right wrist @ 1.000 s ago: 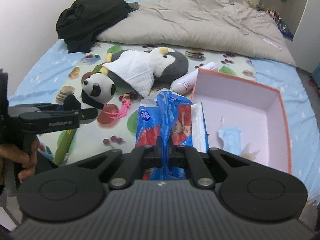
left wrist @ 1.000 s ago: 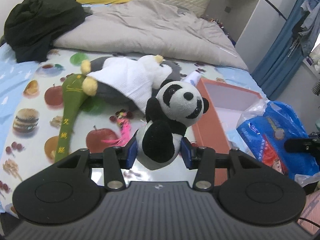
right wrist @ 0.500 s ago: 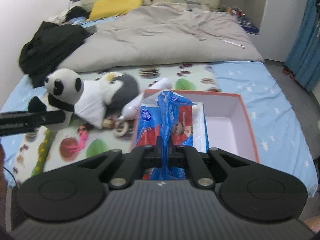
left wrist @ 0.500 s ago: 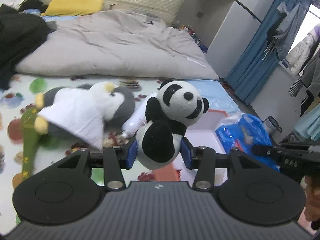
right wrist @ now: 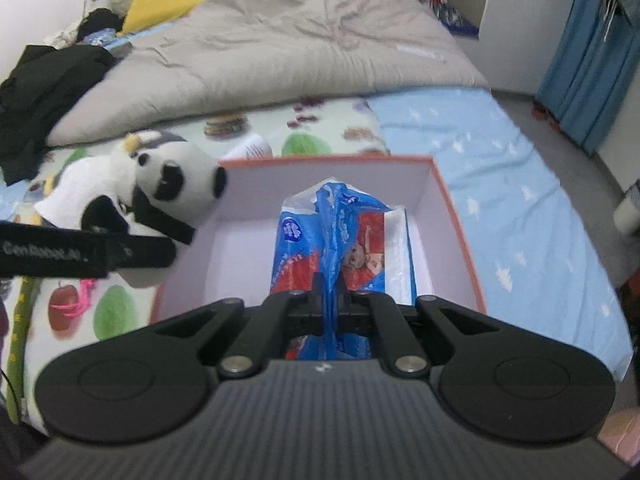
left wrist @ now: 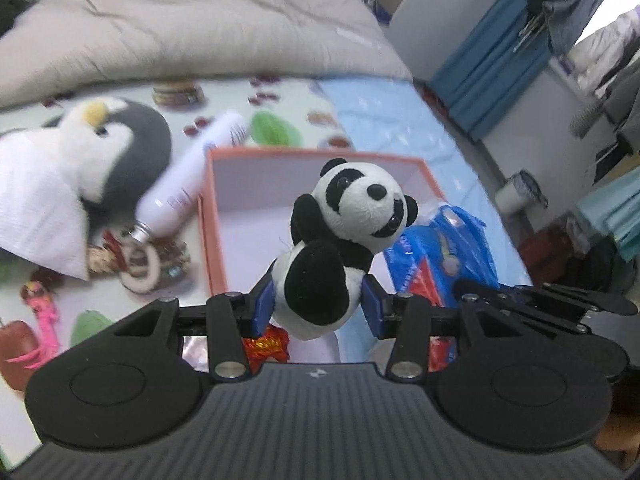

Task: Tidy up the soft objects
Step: 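Carry the panda plush and blue snack bag into the pink box and open both grippers, then withdraw both open grippers from the box back toward the pile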

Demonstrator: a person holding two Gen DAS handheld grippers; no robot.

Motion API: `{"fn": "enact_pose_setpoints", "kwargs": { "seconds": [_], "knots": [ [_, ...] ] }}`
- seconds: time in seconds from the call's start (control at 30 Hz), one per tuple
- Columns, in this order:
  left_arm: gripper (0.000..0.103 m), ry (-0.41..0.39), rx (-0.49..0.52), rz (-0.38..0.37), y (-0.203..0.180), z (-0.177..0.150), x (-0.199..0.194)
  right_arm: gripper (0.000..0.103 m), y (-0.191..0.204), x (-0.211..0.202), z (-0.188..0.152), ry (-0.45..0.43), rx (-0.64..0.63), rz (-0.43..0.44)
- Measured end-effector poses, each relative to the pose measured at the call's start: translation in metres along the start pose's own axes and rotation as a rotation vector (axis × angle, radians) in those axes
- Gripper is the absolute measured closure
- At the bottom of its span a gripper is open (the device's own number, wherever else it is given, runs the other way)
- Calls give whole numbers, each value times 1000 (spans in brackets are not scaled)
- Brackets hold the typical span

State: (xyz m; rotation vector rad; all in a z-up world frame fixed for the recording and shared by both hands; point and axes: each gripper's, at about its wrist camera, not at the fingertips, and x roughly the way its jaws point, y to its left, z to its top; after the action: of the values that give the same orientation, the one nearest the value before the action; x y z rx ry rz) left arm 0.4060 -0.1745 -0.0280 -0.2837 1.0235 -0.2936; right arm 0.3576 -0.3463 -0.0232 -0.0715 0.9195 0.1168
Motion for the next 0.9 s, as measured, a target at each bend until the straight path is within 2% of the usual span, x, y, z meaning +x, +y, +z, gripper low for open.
{"fn": "enact_pose_setpoints", "kwargs": {
  "seconds": [0.07, 0.17, 0.3, 0.4, 0.43, 0.47, 0.5, 0.73, 0.9],
  "knots": [
    [51, 15, 31, 17, -5, -3, 18, 97, -6, 10, -5, 21, 17, -4],
    [51, 65, -18, -5, -3, -6, 40, 97, -16, 18, -12, 44, 36, -8],
    [51, 96, -12, -8, -7, -10, 55, 95, -27, 24, -19, 63, 69, -4],
    [45, 110, 6, -4, -7, -9, 59, 90, -33, 25, -21, 68, 101, 10],
    [42, 102, 9, -5, -6, -7, 58, 85, -35, 25, -21, 69, 105, 10],
    [40, 92, 15, -7, -5, -6, 55, 69, -35, 23, -20, 62, 107, 8],
    [39, 82, 22, -7, -5, -6, 51, 61, -36, 21, -20, 50, 109, 4],
    [39, -38, 103, -10, 8, -7, -8, 62, -25, -16, -16, -57, 78, 35],
    [39, -149, 155, 29, 25, -20, -59, 62, -5, -51, -24, -163, 58, 91]
  ]
}}
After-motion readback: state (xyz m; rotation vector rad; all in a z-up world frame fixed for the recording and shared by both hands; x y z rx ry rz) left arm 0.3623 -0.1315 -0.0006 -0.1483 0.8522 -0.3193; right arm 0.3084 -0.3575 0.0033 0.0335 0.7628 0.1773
